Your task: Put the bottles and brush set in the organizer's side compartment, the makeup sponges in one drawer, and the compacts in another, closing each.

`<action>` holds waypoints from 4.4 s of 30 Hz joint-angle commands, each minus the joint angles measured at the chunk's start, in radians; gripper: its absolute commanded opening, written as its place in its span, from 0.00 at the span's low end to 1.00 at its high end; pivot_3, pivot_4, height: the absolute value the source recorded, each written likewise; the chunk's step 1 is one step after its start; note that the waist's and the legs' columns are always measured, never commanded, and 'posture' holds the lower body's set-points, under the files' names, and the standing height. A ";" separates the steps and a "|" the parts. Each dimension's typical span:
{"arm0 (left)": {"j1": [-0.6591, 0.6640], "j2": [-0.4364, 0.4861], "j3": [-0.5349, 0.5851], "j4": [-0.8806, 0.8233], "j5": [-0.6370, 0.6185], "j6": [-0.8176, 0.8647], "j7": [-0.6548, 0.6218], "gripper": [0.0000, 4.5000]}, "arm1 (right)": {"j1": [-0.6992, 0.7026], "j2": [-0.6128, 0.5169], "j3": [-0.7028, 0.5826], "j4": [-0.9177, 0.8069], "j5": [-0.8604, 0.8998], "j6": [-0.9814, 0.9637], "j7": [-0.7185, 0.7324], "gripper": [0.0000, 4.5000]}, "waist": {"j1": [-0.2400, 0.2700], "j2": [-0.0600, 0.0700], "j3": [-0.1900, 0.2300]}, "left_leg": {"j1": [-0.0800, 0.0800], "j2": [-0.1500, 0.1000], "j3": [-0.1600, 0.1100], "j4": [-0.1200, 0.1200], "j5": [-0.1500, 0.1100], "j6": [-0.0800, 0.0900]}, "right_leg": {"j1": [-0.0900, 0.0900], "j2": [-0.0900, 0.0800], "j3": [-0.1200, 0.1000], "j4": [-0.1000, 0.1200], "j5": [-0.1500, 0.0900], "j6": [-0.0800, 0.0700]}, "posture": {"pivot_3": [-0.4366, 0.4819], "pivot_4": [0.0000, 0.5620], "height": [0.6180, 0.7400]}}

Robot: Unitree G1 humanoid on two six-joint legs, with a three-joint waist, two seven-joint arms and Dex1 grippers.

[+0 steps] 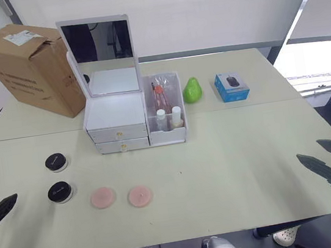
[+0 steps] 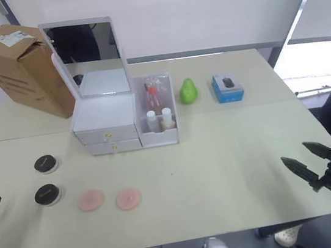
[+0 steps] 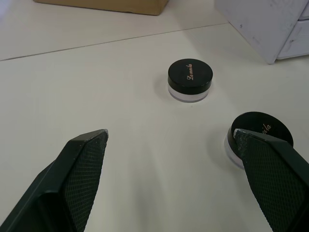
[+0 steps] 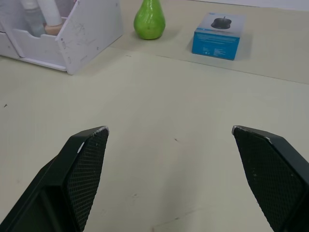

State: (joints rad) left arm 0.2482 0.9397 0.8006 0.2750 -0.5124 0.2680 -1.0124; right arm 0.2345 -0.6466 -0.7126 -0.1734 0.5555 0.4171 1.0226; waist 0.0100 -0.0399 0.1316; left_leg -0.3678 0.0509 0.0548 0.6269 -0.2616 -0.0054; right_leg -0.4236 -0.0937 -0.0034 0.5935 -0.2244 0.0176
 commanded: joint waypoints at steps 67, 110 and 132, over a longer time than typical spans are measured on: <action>-0.359 -0.881 -0.821 -0.345 0.560 -0.366 0.938 0.12 | -0.676 0.026 0.706 -0.210 0.050 0.201 -0.194 1.00 | 0.026 -0.005 -0.007 | -0.007 -0.003 -0.008 0.019 0.006 0.011 | 0.016 0.004 -0.010 -0.001 0.011 0.006 | 0.48 0.27 1.00; 0.242 -0.275 -0.184 -0.681 -0.123 -0.104 0.310 0.99 | -0.231 -0.073 0.354 -0.228 0.026 0.100 -0.199 1.00 | 0.029 0.004 -0.001 | -0.008 -0.001 -0.005 0.016 0.006 0.010 | 0.003 0.002 -0.010 0.000 0.004 0.002 | 0.48 0.27 1.00; -0.079 0.092 -0.110 0.172 0.033 -0.205 -0.124 0.99 | 0.164 -0.025 -0.003 -0.012 0.114 -0.075 0.012 1.00 | 0.010 0.004 0.002 | -0.001 0.002 0.004 0.002 0.000 -0.001 | 0.001 -0.004 -0.011 -0.002 0.004 0.002 | 0.48 0.27 1.00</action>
State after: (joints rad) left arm 0.1694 1.0238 0.6812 0.4639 -0.4852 0.0673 -1.1303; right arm 0.4044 -0.6723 -0.6941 -0.1645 0.6519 0.3671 1.0378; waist 0.0199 -0.0363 0.1335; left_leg -0.3687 0.0532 0.0594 0.6293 -0.2620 -0.0059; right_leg -0.4223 -0.0974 -0.0148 0.5912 -0.2202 0.0195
